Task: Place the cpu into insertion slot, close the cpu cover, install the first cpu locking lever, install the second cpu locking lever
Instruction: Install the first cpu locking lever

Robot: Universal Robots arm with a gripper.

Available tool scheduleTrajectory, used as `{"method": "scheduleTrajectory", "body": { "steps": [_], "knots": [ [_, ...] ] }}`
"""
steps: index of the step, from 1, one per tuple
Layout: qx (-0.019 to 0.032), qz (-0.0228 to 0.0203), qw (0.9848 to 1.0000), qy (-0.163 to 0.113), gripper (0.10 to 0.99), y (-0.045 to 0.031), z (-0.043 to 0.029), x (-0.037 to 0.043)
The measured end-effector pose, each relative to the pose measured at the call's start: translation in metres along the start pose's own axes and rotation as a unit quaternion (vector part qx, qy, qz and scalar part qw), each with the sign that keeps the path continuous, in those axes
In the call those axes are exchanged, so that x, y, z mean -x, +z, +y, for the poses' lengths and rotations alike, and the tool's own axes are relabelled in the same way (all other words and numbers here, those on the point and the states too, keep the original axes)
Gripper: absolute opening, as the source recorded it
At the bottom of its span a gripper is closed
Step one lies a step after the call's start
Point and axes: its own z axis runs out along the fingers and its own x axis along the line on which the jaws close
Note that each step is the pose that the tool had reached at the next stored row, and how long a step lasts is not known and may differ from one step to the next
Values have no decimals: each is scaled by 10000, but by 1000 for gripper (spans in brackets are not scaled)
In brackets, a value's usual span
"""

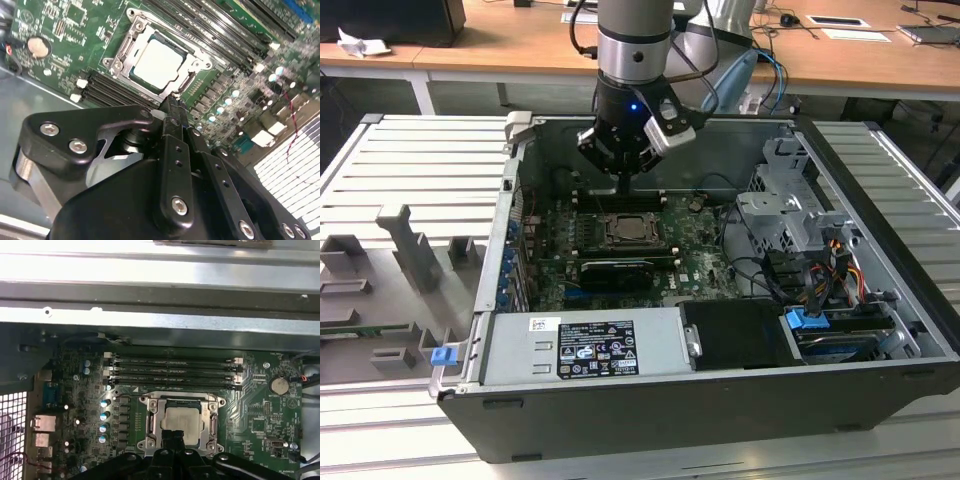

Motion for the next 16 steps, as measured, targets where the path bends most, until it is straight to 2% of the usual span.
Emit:
{"method": "scheduleTrajectory", "body": {
  "steps": [3, 7, 11, 15, 16],
  "knots": [
    [-1, 10, 9996, -279, 106, 1, -2, 0],
    [12, 13, 9993, -364, 106, 0, -4, -18],
    [31, 9, 9993, -360, 106, 6, 2, -113],
    [30, 5, 9997, -228, 106, 24, 6, -164],
    [32, 4, 9997, -226, 106, 37, 10, -238]
  ]
}}
